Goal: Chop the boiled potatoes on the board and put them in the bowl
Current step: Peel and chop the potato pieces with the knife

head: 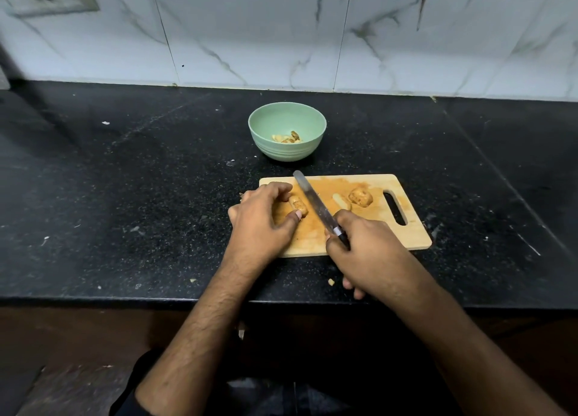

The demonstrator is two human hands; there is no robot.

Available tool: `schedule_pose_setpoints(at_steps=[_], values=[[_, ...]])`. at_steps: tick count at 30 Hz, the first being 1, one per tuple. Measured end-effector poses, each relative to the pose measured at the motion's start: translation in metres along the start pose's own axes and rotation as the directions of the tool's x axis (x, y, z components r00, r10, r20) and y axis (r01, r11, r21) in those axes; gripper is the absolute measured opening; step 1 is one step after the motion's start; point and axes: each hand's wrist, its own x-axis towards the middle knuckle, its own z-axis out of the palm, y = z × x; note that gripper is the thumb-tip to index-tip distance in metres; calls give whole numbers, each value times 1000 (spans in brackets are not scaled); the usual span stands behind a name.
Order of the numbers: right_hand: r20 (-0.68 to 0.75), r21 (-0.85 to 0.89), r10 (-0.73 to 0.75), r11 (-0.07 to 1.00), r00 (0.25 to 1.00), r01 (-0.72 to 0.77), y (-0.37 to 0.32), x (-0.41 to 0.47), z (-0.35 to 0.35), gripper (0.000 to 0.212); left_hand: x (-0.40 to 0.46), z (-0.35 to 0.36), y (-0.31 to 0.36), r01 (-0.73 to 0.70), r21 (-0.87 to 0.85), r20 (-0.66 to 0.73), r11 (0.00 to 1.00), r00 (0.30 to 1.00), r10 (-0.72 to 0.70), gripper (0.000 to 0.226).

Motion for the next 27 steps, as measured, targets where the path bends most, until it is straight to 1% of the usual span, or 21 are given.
schedule_pose_setpoints(at_steps=[2,5,8,12,14,20,27], values=[[-17,-55,-5,998,1000,4,-3,-1,0,11,0,0,0,-1,5,-4,1000,1000,1,37],[-36,-192,-23,981,999,16,-3,-2,1,12,0,0,0,-7,28,-3,1000,1000,7,36],[-36,-254,-31,967,999,21,-3,-4,2,17,0,0,3,-14,63,8,998,1000,13,36],[-30,-303,-20,953,999,10,-5,-6,7,30,-1,0,5,-23,108,18,994,1000,21,35],[-29,-315,-20,949,999,9,-6,-8,8,33,-1,0,6,-23,120,16,993,1000,22,34],[-41,-363,-35,932,999,18,-9,-11,7,33,-2,-1,7,-22,122,1,992,1000,22,34],[-45,-357,-84,932,995,63,-10,-17,6,33,0,-2,7,-9,140,7,990,1000,8,36]])
